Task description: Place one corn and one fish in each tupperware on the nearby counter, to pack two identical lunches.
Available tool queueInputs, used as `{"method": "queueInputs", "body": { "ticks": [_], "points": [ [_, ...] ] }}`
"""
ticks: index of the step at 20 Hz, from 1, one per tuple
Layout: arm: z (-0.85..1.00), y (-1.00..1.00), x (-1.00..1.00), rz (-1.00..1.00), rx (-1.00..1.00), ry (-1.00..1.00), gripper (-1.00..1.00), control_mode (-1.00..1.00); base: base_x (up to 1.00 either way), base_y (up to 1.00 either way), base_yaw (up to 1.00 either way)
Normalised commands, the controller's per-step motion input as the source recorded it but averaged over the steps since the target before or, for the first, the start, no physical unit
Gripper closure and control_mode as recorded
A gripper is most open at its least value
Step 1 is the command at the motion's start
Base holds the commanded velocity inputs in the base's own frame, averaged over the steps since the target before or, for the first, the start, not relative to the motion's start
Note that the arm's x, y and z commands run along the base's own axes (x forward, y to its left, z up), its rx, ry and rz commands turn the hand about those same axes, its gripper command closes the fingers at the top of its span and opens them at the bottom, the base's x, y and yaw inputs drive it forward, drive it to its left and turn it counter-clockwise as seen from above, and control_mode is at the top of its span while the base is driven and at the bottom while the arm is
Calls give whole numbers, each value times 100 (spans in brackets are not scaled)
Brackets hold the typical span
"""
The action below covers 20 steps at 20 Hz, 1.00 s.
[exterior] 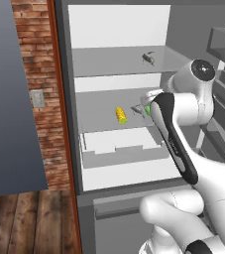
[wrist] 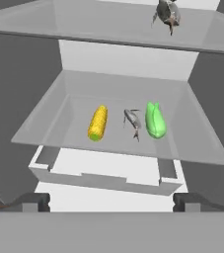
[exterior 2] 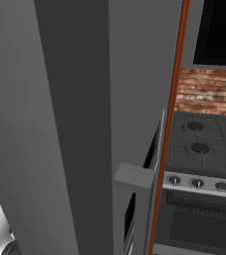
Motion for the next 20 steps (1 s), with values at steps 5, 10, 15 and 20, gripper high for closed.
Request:
{"method": "queueInputs", "body": {
  "ticks": [5, 10, 15, 20],
  "points": [
    [60, 0, 0, -7, 3, -5, -100, -100, 0, 0, 0],
    [45, -21, 7, -17, 8, 0, -100, -100, 0, 0, 0],
    [40, -16, 15, -13, 9, 0, -100, -100, 0, 0, 0],
    [25, -7, 27, -8, 8, 0, -100, -100, 0, 0, 0]
  ]
}}
